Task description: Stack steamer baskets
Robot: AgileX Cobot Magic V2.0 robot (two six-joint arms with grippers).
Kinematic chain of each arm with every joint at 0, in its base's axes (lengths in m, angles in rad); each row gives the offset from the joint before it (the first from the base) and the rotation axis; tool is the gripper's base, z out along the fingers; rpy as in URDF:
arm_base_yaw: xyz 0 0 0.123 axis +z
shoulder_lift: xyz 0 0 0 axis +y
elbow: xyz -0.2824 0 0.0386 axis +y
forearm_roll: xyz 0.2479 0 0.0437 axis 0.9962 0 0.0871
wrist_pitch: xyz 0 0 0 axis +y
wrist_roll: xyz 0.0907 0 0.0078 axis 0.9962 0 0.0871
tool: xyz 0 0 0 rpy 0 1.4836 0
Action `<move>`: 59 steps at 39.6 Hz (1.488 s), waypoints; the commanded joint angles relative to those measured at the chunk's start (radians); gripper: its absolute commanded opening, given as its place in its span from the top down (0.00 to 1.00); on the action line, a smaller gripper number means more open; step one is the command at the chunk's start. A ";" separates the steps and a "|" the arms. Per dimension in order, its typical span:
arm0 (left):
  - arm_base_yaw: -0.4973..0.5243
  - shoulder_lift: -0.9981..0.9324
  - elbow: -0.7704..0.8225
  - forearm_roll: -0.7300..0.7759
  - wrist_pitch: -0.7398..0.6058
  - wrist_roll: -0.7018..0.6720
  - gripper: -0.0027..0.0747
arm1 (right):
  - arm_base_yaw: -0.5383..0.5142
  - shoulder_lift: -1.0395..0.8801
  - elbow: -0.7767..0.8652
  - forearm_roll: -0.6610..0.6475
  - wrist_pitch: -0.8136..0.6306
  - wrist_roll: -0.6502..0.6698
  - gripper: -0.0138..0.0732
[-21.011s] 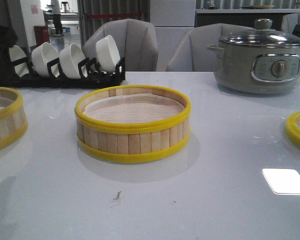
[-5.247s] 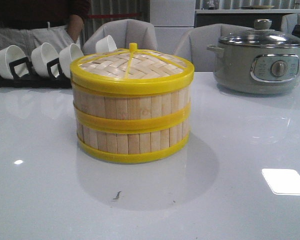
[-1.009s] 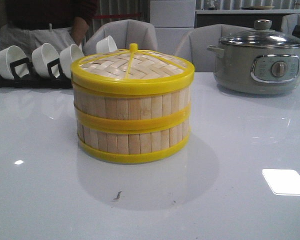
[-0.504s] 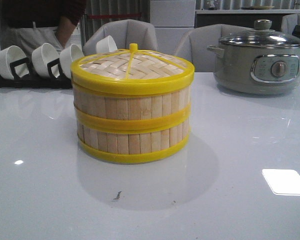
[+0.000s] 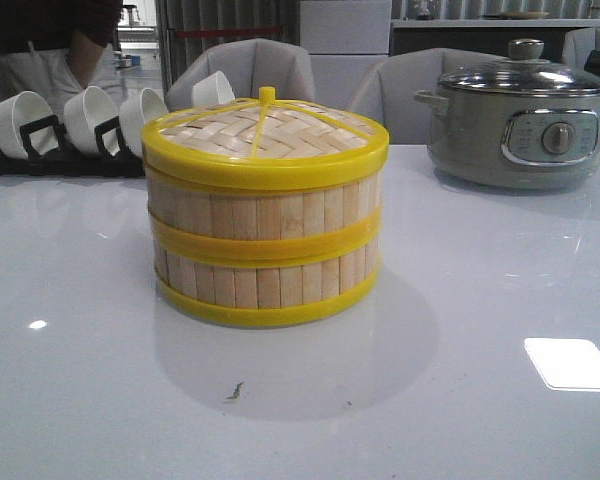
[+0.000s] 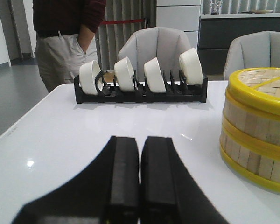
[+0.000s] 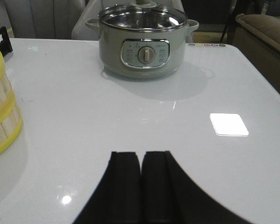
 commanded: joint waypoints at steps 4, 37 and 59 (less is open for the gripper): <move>0.001 -0.015 -0.001 0.022 -0.104 -0.008 0.86 | -0.008 0.008 -0.025 0.000 -0.082 -0.002 0.79; 0.001 -0.015 -0.001 0.029 -0.100 -0.008 0.86 | -0.008 0.008 -0.025 0.000 -0.082 -0.002 0.79; 0.001 -0.015 -0.001 0.029 -0.100 -0.008 0.86 | -0.008 0.007 -0.025 -0.005 -0.082 -0.002 0.79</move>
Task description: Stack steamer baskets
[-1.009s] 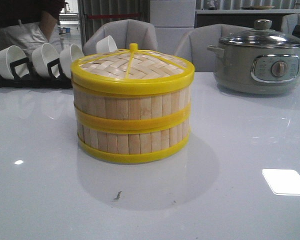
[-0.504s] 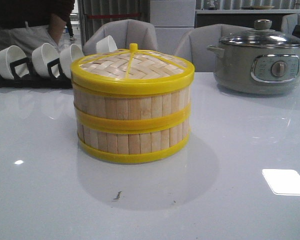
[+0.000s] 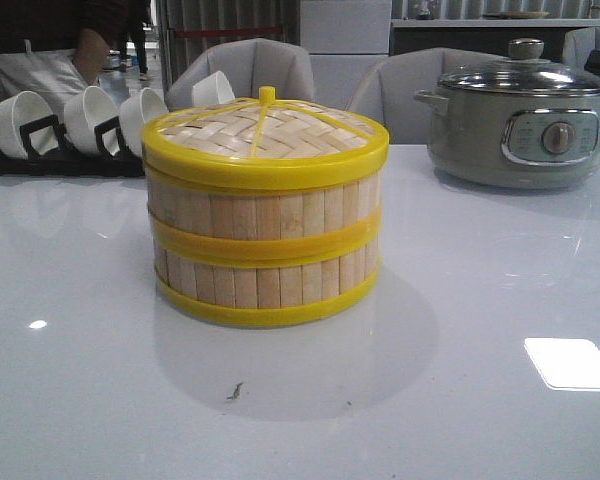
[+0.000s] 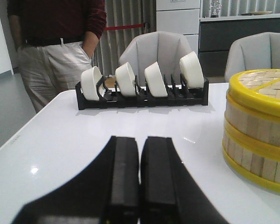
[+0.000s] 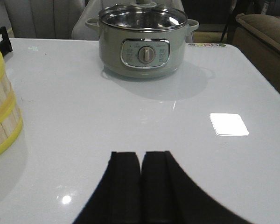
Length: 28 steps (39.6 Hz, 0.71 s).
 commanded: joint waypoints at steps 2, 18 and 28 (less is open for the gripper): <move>0.001 -0.015 -0.001 0.001 -0.088 -0.008 0.86 | -0.008 -0.001 -0.025 0.000 -0.082 -0.002 0.79; 0.001 -0.014 -0.001 0.001 -0.088 -0.008 0.86 | -0.002 -0.123 0.155 0.000 -0.205 -0.002 0.80; 0.001 -0.014 -0.001 0.001 -0.088 -0.008 0.86 | -0.002 -0.228 0.266 0.000 -0.287 -0.002 0.80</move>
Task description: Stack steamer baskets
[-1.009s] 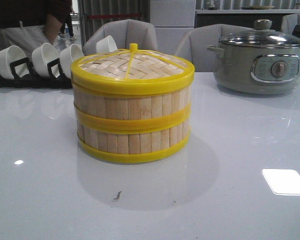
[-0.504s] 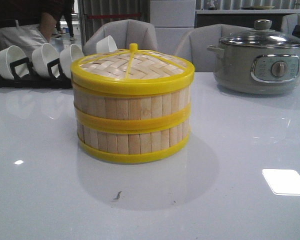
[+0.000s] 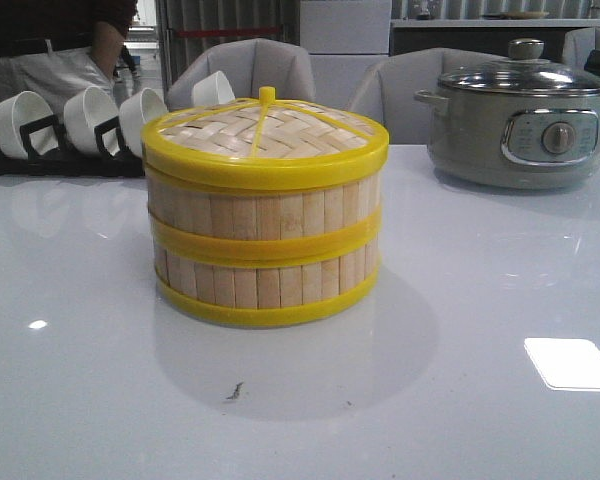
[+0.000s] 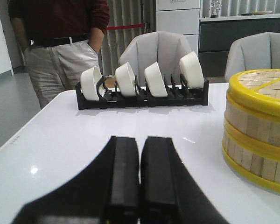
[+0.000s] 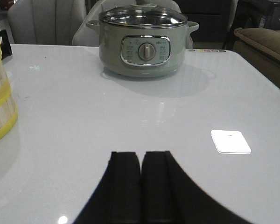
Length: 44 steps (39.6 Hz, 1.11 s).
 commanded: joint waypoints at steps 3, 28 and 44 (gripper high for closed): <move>0.001 -0.014 -0.001 0.001 -0.088 -0.008 0.86 | -0.002 -0.026 0.003 0.000 -0.145 -0.002 0.80; 0.001 -0.014 -0.001 0.001 -0.088 -0.008 0.86 | -0.002 -0.026 0.003 0.000 -0.151 -0.002 0.80; 0.001 -0.014 -0.001 0.001 -0.088 -0.008 0.86 | -0.002 -0.026 0.003 0.000 -0.146 -0.002 0.80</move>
